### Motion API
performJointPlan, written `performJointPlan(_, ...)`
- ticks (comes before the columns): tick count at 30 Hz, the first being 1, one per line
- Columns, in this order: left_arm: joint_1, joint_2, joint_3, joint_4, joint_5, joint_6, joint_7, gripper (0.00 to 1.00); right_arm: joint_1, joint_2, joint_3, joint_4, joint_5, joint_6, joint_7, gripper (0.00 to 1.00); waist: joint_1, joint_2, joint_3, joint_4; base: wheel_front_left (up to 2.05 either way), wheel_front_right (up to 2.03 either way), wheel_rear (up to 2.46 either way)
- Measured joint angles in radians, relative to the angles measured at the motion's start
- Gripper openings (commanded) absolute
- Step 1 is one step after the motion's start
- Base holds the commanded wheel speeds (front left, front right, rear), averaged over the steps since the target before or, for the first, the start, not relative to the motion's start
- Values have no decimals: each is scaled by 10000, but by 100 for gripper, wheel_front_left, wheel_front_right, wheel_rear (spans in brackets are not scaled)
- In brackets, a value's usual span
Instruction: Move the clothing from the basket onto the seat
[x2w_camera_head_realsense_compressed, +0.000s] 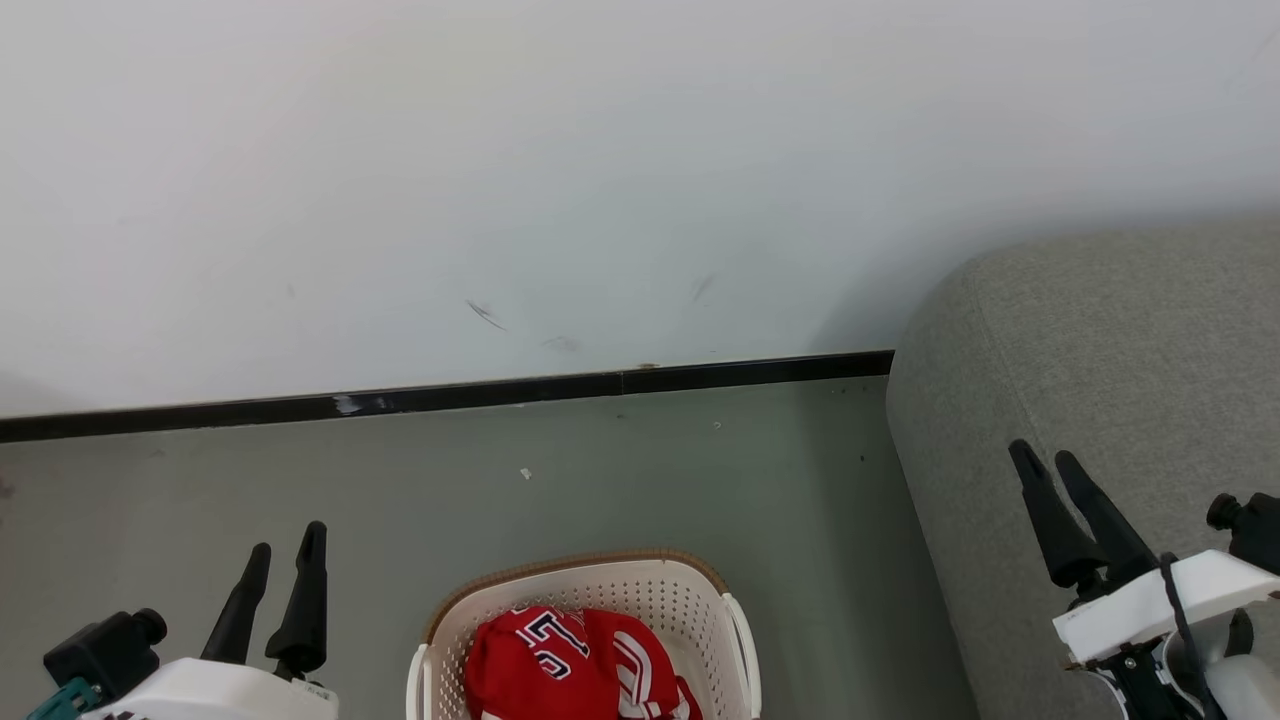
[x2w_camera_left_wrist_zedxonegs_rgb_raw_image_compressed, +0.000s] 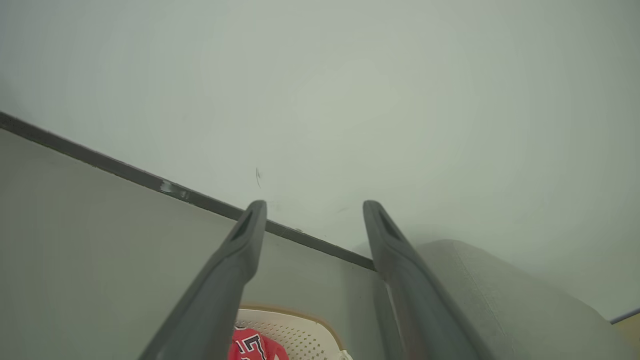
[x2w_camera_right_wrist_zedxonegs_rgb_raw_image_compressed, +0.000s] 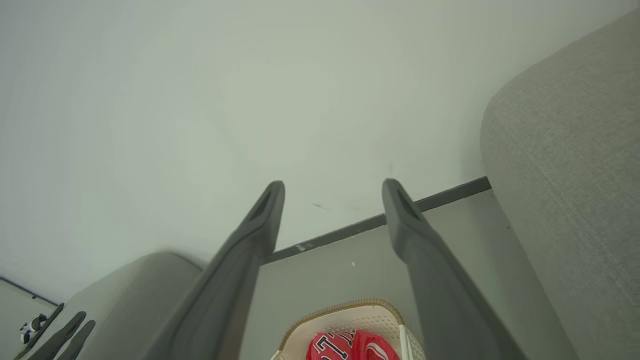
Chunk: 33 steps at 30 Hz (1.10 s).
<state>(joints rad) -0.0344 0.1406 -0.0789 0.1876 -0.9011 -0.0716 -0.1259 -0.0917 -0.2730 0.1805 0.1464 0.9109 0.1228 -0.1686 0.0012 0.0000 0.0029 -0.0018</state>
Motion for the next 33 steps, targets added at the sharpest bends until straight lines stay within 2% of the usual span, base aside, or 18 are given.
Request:
performJointPlan(9, -8, 194, -196, -27, 1749, 372, -276, 100, 0, 36, 67, -54, -1985, 2, -192, 100, -4, 0, 22, 5, 0, 0, 0)
performJointPlan(19, -14, 148, -307, -17, 3277, 780, -700, 100, 0, 213, -79, -54, -4105, 2, -433, 100, -6, 0, 27, 27, 0, 0, 0)
performJointPlan(33, -180, 113, -441, -50, 5058, 869, -1156, 100, 0, 508, -219, -190, -6287, 4, -786, 100, -6, 0, 31, 35, 0, 0, 0)
